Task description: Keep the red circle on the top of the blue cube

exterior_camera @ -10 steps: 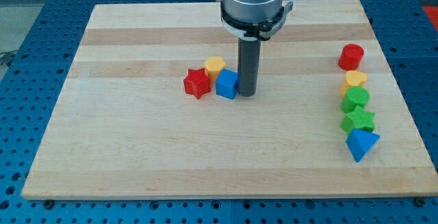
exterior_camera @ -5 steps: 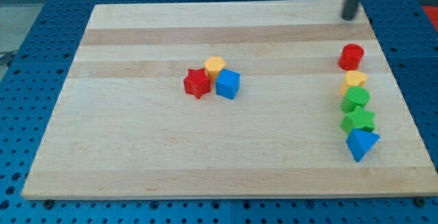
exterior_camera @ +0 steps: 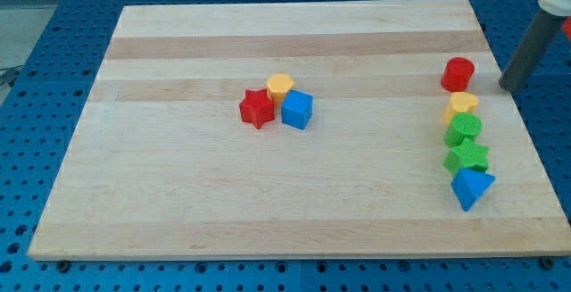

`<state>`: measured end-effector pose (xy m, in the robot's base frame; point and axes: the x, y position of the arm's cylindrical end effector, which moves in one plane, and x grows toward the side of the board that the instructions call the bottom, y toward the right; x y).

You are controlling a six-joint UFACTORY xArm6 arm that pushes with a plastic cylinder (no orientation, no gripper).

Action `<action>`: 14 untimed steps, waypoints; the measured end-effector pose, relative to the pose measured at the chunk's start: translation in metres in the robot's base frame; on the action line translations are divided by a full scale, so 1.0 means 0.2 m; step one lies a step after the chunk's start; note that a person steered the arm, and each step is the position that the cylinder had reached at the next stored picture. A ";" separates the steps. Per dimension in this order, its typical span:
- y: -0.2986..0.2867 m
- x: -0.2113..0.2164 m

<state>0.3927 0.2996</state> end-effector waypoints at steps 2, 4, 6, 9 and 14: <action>-0.37 -0.07; -0.71 -0.01; -0.54 -0.18; -0.79 -0.15; -1.34 0.05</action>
<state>0.4032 0.0324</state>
